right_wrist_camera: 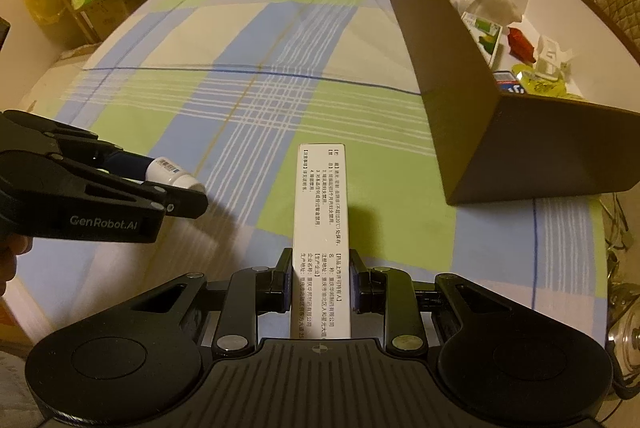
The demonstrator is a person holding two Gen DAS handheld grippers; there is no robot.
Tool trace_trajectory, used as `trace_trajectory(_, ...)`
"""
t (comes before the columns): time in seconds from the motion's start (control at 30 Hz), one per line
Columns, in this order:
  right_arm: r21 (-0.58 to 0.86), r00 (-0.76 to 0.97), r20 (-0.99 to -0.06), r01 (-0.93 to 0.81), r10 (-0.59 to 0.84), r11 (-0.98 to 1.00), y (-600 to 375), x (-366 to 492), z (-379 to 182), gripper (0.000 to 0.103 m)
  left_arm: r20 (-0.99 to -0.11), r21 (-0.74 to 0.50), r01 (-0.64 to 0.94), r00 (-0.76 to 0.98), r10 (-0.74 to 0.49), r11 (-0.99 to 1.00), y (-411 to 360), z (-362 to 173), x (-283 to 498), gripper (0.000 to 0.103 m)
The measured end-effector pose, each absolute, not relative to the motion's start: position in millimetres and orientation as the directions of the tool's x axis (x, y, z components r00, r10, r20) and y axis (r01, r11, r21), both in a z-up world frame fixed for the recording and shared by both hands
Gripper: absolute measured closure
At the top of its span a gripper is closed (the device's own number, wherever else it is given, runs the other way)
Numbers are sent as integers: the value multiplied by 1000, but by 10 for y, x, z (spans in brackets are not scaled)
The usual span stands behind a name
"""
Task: Organize objects
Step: 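Lift the medicine box and pill bottle and carry them toward the brown box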
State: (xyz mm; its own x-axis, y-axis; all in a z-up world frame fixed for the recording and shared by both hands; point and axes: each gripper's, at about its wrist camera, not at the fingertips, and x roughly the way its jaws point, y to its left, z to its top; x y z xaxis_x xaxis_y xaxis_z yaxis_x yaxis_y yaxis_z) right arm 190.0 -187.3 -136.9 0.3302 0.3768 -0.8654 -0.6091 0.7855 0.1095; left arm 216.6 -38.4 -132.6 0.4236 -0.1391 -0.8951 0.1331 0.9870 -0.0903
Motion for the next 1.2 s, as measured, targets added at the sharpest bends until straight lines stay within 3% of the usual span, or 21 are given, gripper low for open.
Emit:
trace_trajectory(0.6,136,409,-790,-609,456,781,-2444,2056,-566,80,-829,-97,174,530,-177,980,-830,-619,2206,61)
trace_trajectory(1.2,121,475,-737,-607,481,785,-2910,2659,-174,80,-772,-76,239,601,-209,968,-1469,-259,2684,61)
